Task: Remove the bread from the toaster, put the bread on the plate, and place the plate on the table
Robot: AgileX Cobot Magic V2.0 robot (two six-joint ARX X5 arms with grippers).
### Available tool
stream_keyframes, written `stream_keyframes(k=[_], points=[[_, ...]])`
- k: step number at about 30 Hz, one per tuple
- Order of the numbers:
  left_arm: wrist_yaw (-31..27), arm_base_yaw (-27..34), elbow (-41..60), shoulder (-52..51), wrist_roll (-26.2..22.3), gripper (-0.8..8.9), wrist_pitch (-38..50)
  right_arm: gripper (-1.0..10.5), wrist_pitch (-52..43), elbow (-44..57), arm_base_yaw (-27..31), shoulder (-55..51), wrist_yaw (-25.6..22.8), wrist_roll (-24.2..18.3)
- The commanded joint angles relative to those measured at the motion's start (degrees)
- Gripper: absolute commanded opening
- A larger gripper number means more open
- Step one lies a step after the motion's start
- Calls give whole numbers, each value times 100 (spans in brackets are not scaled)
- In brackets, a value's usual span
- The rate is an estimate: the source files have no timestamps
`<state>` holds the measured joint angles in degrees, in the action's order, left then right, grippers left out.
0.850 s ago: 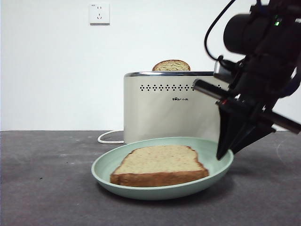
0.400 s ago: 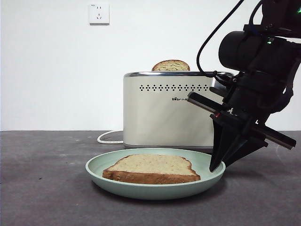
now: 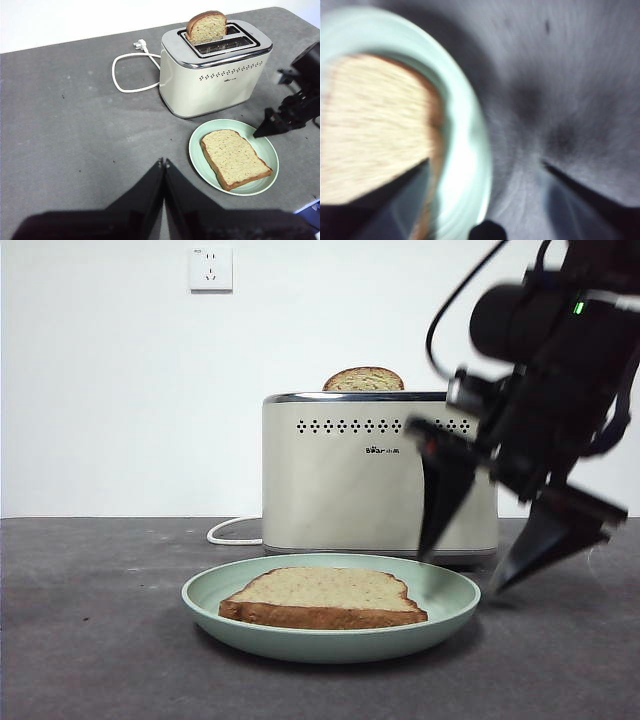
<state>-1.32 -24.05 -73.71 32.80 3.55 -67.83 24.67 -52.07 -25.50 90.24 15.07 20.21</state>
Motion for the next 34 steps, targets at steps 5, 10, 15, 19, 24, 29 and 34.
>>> stream_keyframes(k=[5,10,15,19,24,29,34], points=[[11,15,17,-26,-61,-8,22,473,575,24,-127,-1453,98,-542],[11,15,17,-26,-63,-8,22,471,1226,24,-420,-2688,542,-787],[11,15,17,-26,-63,-8,7,461,1770,24,-885,-3727,597,-811],[13,15,17,-26,-61,-8,-2,254,2212,24,-1246,-4395,590,-804],[13,15,17,-26,-59,-8,-13,-12,2492,24,-1491,-4900,599,-826],[11,15,17,-26,-59,-8,-103,-12,2559,24,-1502,-5051,599,-824],[11,15,17,-26,-59,-8,-142,-12,2579,24,-1502,-5040,595,-824]])
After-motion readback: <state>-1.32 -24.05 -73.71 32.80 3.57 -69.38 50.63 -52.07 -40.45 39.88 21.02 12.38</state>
